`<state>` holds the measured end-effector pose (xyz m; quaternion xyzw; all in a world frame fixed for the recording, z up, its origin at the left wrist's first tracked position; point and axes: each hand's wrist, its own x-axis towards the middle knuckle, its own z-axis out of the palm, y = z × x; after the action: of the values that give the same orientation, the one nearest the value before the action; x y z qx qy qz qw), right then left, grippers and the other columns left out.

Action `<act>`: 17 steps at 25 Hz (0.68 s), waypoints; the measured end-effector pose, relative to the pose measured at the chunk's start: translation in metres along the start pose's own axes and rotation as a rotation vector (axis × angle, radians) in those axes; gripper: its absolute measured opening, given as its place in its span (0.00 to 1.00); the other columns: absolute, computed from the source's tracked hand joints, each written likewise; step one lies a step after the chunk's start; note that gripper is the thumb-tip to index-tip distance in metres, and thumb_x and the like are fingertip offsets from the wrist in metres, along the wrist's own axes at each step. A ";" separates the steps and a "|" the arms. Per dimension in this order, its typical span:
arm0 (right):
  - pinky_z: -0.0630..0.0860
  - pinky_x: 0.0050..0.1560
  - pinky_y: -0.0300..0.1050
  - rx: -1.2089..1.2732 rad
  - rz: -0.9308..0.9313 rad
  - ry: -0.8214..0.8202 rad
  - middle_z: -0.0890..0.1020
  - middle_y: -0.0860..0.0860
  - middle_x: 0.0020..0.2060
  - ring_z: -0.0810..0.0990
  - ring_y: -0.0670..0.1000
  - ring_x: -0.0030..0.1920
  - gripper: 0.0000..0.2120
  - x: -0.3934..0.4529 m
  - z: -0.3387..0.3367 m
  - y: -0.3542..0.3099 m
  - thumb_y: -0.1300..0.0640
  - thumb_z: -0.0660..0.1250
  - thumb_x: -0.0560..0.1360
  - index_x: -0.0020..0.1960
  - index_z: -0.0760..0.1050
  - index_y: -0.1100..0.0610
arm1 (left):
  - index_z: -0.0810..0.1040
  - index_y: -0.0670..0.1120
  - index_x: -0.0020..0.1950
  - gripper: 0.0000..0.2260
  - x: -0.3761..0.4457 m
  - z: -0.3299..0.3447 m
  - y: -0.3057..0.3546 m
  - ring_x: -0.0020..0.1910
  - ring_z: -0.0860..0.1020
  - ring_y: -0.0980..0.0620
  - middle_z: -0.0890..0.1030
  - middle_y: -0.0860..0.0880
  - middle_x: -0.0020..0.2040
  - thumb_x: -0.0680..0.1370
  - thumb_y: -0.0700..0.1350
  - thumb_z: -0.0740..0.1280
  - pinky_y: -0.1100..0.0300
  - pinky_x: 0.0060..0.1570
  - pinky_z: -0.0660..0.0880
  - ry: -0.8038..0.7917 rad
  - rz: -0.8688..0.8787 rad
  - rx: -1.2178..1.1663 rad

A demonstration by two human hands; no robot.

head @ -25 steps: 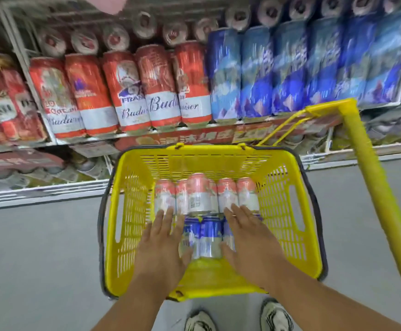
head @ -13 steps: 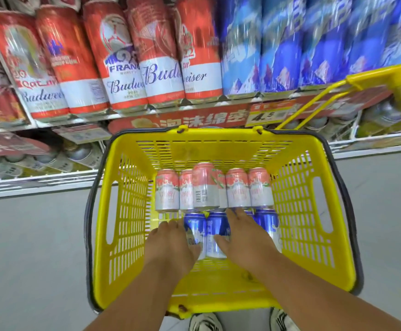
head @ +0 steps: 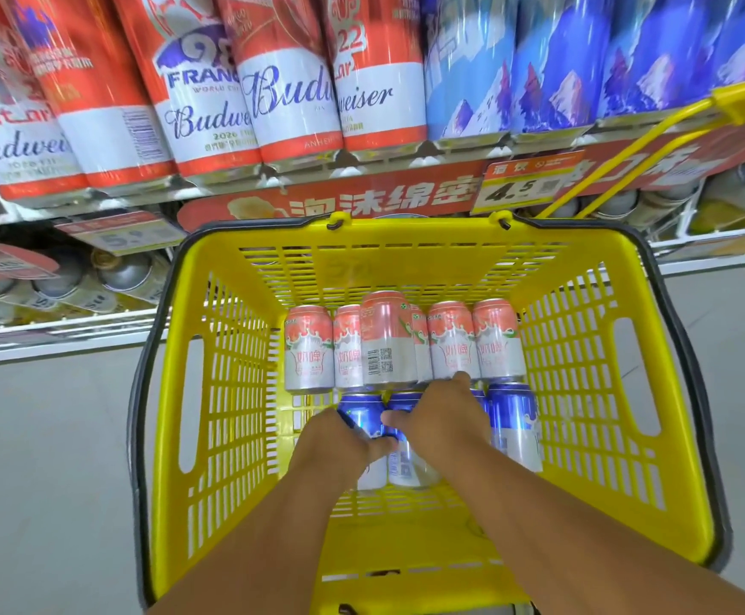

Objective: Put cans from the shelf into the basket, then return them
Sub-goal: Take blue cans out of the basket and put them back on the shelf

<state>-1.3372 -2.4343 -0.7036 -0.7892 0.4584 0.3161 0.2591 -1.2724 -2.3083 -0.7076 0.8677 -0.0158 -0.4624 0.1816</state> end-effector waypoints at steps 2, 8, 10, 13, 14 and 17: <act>0.77 0.53 0.50 0.097 0.004 0.046 0.68 0.53 0.65 0.80 0.56 0.56 0.36 -0.006 0.005 -0.002 0.34 0.75 0.65 0.63 0.73 0.56 | 0.70 0.48 0.30 0.21 0.000 -0.005 0.000 0.21 0.70 0.59 0.73 0.53 0.25 0.68 0.55 0.80 0.69 0.21 0.64 0.013 -0.042 -0.002; 0.75 0.39 0.42 0.579 -0.088 0.021 0.83 0.50 0.48 0.81 0.52 0.45 0.23 -0.024 0.022 -0.007 0.53 0.78 0.69 0.56 0.69 0.52 | 0.77 0.47 0.36 0.16 -0.009 -0.021 -0.010 0.26 0.74 0.56 0.77 0.51 0.29 0.69 0.55 0.79 0.71 0.18 0.65 0.027 -0.071 -0.049; 0.73 0.33 0.33 0.710 -0.111 -0.003 0.82 0.46 0.44 0.79 0.44 0.40 0.20 -0.027 0.016 0.001 0.55 0.78 0.69 0.53 0.71 0.50 | 0.80 0.46 0.38 0.16 -0.018 -0.027 -0.009 0.27 0.75 0.56 0.78 0.51 0.30 0.68 0.56 0.80 0.71 0.19 0.66 0.024 -0.074 -0.086; 0.70 0.27 0.26 0.812 -0.123 0.018 0.82 0.43 0.40 0.79 0.39 0.38 0.15 -0.037 0.002 0.013 0.55 0.79 0.68 0.50 0.76 0.49 | 0.82 0.47 0.44 0.18 -0.037 -0.035 -0.007 0.32 0.80 0.54 0.82 0.52 0.35 0.66 0.58 0.80 0.65 0.29 0.73 0.039 -0.027 -0.126; 0.71 0.28 0.27 0.836 -0.122 0.024 0.83 0.43 0.40 0.80 0.41 0.38 0.14 -0.042 -0.004 0.017 0.55 0.79 0.67 0.49 0.78 0.50 | 0.80 0.49 0.46 0.18 -0.047 -0.038 -0.005 0.36 0.81 0.54 0.83 0.52 0.38 0.66 0.58 0.81 0.62 0.34 0.76 0.064 -0.010 -0.143; 0.76 0.35 0.35 0.858 -0.101 0.057 0.85 0.46 0.41 0.82 0.44 0.40 0.12 -0.061 -0.027 0.026 0.52 0.80 0.66 0.46 0.80 0.50 | 0.74 0.52 0.51 0.23 -0.079 -0.053 0.006 0.42 0.82 0.53 0.83 0.54 0.44 0.65 0.54 0.82 0.55 0.43 0.81 0.137 0.026 -0.255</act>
<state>-1.3763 -2.4302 -0.6436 -0.6398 0.5158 0.0620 0.5663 -1.2738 -2.2829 -0.6163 0.8668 0.0445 -0.3979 0.2971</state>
